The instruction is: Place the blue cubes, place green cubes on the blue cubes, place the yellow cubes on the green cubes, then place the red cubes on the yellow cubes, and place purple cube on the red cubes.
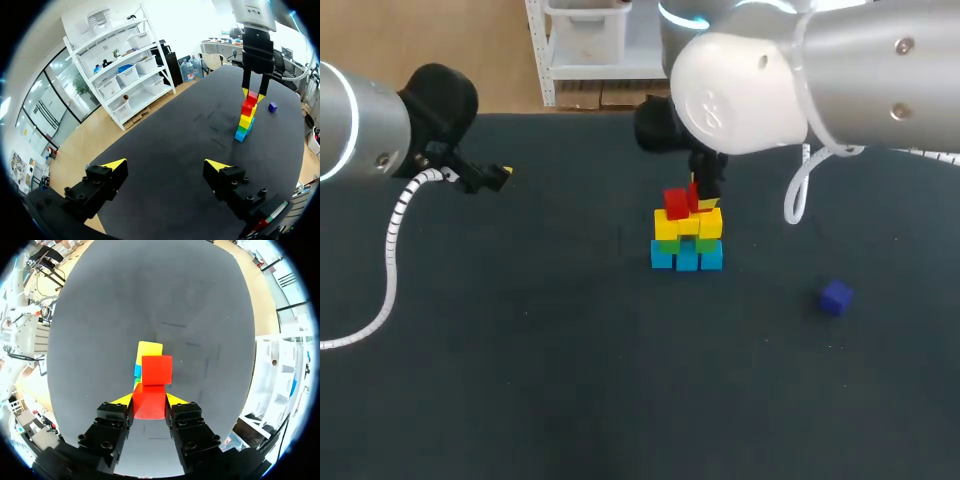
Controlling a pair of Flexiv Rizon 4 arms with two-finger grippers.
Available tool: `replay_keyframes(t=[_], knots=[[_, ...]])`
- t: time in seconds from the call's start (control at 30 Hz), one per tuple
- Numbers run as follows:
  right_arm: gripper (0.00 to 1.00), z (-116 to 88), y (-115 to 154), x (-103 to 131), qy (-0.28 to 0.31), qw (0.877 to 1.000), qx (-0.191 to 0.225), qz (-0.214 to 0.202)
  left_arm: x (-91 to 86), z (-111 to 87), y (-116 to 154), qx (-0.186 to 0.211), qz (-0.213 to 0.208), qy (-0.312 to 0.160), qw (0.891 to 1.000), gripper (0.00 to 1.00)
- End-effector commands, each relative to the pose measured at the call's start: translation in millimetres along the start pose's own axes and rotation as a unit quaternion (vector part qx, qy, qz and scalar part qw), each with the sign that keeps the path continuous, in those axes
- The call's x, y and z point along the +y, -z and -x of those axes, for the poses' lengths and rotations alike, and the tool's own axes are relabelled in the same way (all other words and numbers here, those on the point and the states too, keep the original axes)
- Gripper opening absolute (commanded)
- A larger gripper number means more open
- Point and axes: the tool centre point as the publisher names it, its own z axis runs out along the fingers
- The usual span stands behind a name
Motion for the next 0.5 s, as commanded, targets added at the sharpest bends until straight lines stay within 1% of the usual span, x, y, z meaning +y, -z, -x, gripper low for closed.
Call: replay_keyframes(t=[0.03, 0.5], knots=[[0.00, 2.6, -0.4, -1.4, -0.004, 1.000, 0.000, 0.007, 1.4, -0.5, -0.6, -0.001, -0.002, -0.001, 1.000, 1.00], [0.00, 1.0, -5.1, 2.2, -0.041, 0.999, -0.010, 0.011, 1.4, -0.5, -0.6, -0.001, -0.002, -0.001, 1.000, 1.00]])
